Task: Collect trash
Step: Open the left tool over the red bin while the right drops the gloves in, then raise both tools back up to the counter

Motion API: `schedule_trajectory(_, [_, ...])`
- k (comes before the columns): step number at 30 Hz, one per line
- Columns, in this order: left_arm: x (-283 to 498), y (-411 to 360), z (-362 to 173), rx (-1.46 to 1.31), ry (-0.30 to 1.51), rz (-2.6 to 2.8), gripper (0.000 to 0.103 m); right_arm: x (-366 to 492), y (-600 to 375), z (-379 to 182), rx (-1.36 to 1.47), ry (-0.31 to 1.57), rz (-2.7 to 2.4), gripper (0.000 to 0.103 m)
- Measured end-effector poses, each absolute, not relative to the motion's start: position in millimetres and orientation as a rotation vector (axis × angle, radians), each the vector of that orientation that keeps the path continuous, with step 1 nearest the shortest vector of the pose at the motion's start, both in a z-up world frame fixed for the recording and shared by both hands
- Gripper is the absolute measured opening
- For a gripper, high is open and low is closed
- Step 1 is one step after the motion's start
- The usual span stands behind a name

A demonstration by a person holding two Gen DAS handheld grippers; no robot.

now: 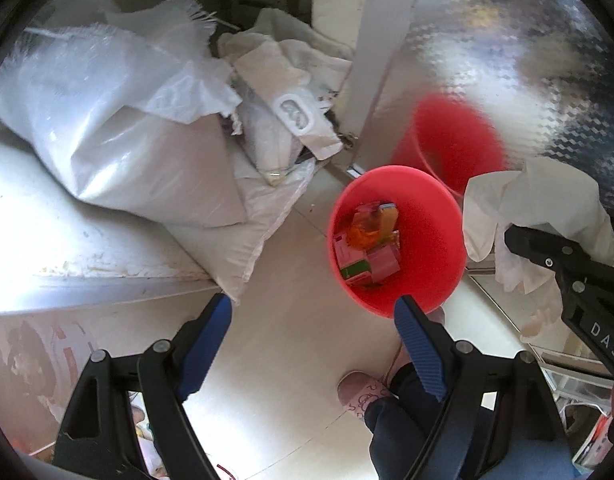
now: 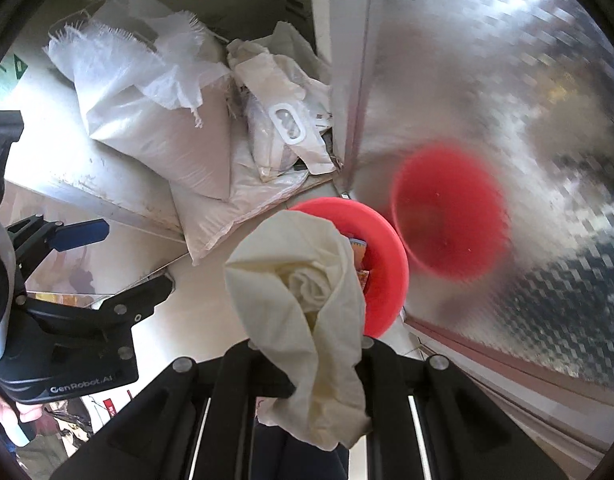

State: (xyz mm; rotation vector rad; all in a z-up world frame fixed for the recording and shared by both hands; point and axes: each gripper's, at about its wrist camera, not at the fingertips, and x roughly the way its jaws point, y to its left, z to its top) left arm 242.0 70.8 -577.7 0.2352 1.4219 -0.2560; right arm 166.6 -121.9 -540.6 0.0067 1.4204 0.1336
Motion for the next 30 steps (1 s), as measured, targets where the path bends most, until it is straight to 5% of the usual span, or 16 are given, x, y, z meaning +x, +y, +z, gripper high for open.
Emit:
schedule_trajectory(4, [240,74,-580,0.23,1.419,-0.232,0.082,169,-119,-543,-0.003,1.431,0.138,0.015])
schedule_trajectory(12, [237,74,-576,0.245,1.434,-0.24,0.082,167,-119,-542,0.012,1.441,0.125,0.056])
schedule_trajectory(21, [229,81,-527,0.274,1.394,-0.238,0.082,159,-113,-507,-0.019,1.409,0.083,0.078])
schedule_trajectory(25, [222,85,-487,0.292,1.366,-0.234,0.082,153,-112,-479,-0.042,1.397,0.076,0.08])
schedule_trajectory(30, [207,87,-423,0.275,1.339,-0.23,0.082,143,-110,-423,-0.092,1.358,0.06,0.093])
